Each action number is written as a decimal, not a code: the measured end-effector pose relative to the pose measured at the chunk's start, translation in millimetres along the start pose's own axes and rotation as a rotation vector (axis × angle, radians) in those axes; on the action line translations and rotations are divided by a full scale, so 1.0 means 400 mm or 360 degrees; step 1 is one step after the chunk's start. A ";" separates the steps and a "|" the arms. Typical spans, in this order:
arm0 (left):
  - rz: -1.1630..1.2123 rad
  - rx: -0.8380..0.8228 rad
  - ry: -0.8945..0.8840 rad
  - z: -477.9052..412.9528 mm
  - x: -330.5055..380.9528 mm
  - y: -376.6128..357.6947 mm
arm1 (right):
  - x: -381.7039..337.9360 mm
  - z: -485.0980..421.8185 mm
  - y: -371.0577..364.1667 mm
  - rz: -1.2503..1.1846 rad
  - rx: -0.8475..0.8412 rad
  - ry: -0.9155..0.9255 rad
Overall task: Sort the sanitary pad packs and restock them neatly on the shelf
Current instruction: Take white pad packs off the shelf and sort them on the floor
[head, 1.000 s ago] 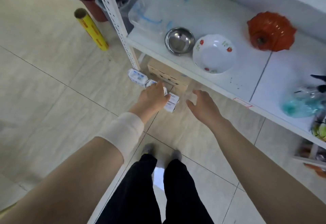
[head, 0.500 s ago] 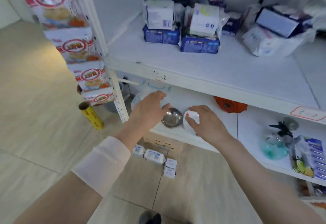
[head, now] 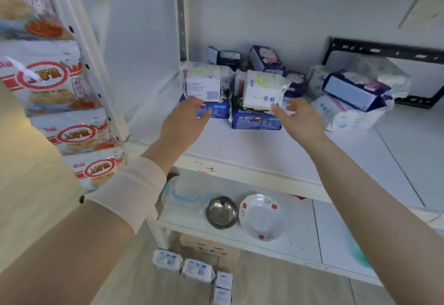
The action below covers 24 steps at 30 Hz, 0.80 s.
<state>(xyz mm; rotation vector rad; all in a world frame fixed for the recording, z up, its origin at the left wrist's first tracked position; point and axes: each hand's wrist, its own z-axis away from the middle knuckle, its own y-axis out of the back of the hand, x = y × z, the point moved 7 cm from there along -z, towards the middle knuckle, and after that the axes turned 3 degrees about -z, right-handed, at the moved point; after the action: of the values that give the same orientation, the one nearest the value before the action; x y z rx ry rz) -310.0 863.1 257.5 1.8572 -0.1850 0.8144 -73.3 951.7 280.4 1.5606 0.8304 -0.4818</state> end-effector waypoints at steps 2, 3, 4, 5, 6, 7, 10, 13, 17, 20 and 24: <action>0.0214 0.0167 -0.0004 -0.042 -0.004 0.020 | 0.013 -0.063 0.012 -0.0088 0.0050 -0.0109; 0.0276 0.0257 -0.0011 -0.059 -0.006 0.029 | 0.021 -0.092 0.011 -0.0149 0.0051 -0.0169; 0.0300 0.0329 -0.0007 -0.073 -0.009 0.037 | 0.032 -0.121 0.004 -0.0219 0.0037 -0.0228; 0.0300 0.0382 0.0014 -0.089 -0.013 0.042 | 0.042 -0.149 -0.005 -0.0297 0.0014 -0.0282; 0.0287 0.0413 0.0056 -0.107 -0.017 0.046 | 0.049 -0.178 -0.013 -0.0359 -0.0011 -0.0342; 0.0280 0.0424 0.0111 -0.128 -0.026 0.047 | 0.053 -0.201 -0.022 -0.0412 -0.0040 -0.0397; 0.0324 0.0322 0.0323 -0.196 -0.057 0.038 | 0.056 -0.265 -0.040 -0.0393 -0.0126 -0.0454; 0.0408 0.0146 0.0515 -0.264 -0.080 0.017 | 0.015 -0.322 -0.046 -0.0224 -0.0267 -0.0241; 0.0413 -0.0062 0.0678 -0.332 -0.100 -0.012 | -0.040 -0.375 -0.061 0.0137 -0.0589 -0.0010; 0.0413 -0.0195 0.0681 -0.360 -0.117 -0.042 | -0.046 -0.403 -0.085 0.0406 -0.0830 0.0022; 0.0550 -0.0340 0.0658 -0.384 -0.129 -0.073 | -0.043 -0.421 -0.109 0.0432 -0.1019 -0.0051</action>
<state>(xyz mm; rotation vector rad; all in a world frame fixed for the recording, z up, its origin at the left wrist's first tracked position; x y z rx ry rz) -403.9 996.9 237.2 1.4389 -0.3208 1.3433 -143.0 1111.4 292.1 1.0415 0.6480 -0.0279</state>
